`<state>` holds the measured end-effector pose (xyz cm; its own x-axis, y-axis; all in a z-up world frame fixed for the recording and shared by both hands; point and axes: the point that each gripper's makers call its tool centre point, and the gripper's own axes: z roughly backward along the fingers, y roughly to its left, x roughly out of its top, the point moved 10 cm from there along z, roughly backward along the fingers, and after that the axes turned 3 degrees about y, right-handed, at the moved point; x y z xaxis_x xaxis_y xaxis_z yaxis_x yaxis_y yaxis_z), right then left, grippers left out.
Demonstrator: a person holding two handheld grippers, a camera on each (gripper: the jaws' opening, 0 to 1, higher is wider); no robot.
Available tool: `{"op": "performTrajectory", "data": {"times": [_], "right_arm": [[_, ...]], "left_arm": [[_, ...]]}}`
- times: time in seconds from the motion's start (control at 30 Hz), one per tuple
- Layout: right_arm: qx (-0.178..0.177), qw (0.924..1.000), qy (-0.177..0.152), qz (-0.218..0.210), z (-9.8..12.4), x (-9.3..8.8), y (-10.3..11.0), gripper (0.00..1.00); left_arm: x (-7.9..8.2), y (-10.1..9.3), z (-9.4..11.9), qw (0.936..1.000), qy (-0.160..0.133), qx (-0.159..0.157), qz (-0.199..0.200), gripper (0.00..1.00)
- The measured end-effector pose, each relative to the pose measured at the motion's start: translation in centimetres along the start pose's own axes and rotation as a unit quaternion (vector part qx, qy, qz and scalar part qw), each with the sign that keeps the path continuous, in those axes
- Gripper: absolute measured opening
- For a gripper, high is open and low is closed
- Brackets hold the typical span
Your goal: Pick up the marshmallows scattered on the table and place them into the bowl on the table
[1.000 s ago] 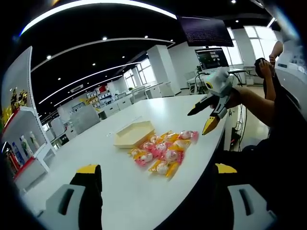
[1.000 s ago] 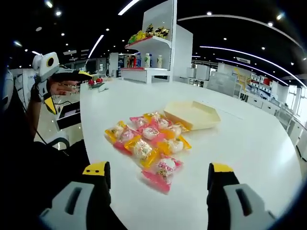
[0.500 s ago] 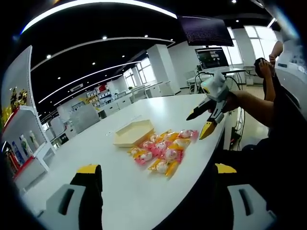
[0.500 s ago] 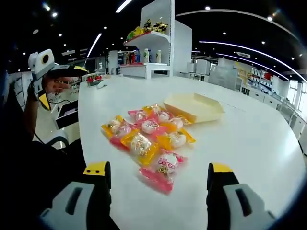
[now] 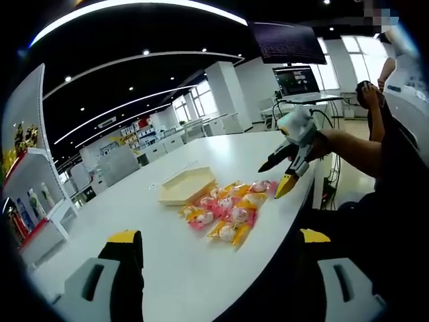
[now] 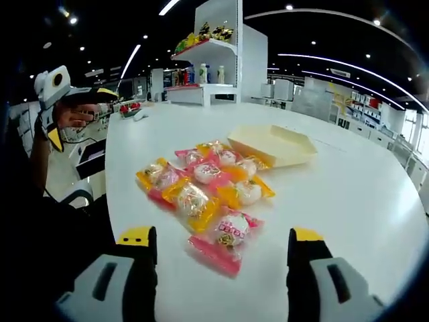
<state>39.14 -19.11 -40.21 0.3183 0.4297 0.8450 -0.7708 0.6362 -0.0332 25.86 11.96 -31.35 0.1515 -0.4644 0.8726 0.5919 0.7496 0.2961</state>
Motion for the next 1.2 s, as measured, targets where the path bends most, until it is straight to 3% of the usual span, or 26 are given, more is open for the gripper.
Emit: {"op": "performTrajectory", "data": {"times": [1.2], "right_arm": [[0.001, 1.0000, -0.006, -0.001, -1.4, -0.8, -0.2, 0.68]], "left_arm": [[0.5, -0.1, 0.2, 0.9999, -0.010, -0.010, 0.001, 0.93]]}}
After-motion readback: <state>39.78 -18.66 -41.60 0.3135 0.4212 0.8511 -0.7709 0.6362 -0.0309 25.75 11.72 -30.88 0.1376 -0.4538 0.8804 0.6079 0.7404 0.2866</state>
